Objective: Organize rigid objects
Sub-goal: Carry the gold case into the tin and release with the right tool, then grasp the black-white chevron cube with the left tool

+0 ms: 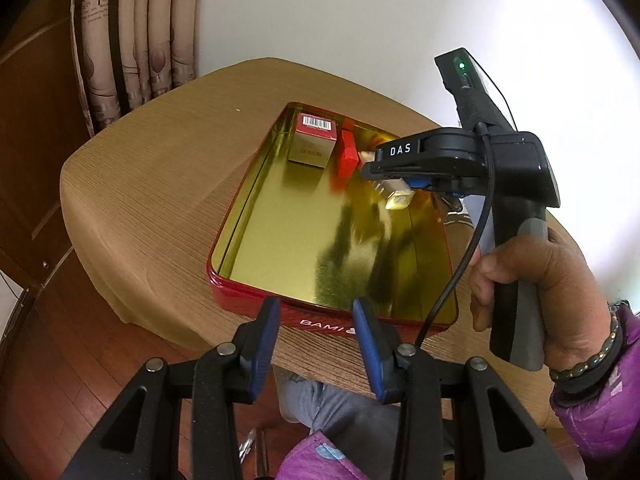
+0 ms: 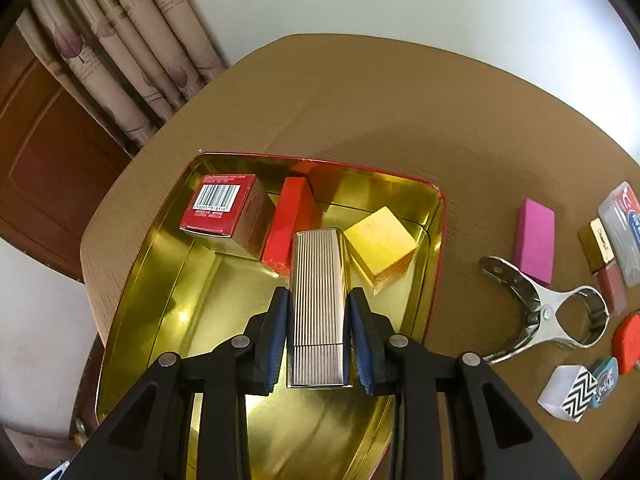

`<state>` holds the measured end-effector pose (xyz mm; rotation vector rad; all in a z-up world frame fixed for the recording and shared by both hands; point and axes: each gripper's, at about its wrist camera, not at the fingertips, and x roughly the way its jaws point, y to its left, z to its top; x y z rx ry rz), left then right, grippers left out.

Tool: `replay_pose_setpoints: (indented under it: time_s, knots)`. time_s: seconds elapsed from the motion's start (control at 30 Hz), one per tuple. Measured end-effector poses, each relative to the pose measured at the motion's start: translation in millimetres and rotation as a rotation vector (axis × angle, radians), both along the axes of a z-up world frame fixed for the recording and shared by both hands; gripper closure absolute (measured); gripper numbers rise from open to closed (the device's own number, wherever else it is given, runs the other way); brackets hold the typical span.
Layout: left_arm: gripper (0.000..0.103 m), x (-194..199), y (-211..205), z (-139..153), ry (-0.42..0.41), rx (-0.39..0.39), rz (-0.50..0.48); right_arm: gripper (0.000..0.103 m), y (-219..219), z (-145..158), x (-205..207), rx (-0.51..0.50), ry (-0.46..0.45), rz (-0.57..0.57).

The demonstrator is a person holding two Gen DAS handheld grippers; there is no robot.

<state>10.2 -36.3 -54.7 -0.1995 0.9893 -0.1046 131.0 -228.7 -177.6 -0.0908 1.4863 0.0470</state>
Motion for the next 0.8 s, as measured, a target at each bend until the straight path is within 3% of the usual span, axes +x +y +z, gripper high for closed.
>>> replay_pose_setpoints:
  time_s: [0.1, 0.3, 0.37, 0.5, 0.6, 0.8]
  knots:
    - [0.064, -0.8, 0.0, -0.5, 0.000, 0.001, 0.004, 0.052, -1.2, 11.5, 0.1, 0.013, -0.043, 0.004]
    - [0.064, -3.4, -2.0, 1.5, -0.017, 0.023, 0.007, 0.050, -26.5, 64.4, -29.2, 0.105, -0.197, -0.011]
    - [0.064, -5.3, -3.5, 4.0, -0.031, 0.034, 0.005, 0.044, -42.7, 82.2, -49.4, 0.081, -0.266, -0.009]
    - [0.064, -10.1, -11.0, 8.5, -0.062, 0.069, -0.013, 0.037, -107.6, 117.1, -103.9, -0.132, -0.404, -0.019]
    - [0.064, -14.8, -21.8, 10.8, -0.082, 0.098, -0.043, 0.035, -170.5, 124.3, -130.0, -0.318, -0.375, -0.056]
    - [0.064, -22.3, -58.2, 12.5, -0.101, 0.159, -0.149, 0.034, -285.7, 143.6, -169.6, -0.568, -0.337, -0.188]
